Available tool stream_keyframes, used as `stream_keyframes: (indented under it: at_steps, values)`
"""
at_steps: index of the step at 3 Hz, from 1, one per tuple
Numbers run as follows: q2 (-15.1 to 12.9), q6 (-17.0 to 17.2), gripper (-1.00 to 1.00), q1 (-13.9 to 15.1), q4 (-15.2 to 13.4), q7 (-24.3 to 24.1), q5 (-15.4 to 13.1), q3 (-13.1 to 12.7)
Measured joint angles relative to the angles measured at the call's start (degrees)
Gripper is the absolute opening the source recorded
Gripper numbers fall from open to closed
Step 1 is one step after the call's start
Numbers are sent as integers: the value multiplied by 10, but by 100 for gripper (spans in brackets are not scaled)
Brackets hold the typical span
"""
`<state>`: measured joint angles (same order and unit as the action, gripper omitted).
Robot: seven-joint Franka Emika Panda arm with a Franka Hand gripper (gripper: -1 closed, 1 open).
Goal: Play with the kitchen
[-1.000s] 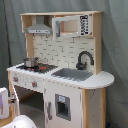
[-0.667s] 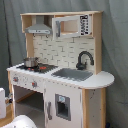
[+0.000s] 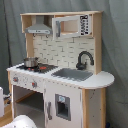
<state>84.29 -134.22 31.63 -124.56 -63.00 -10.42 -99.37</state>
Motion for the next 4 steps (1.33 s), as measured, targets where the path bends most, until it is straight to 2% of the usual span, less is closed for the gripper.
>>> stream_keyframes:
  at_steps: [1,2,4]
  values:
    - [0,0,100,21,30,3,0,6]
    - [0,9,100,20,84,23,-3,21]
    - [0,30,100,-10,92,124,-6,99]
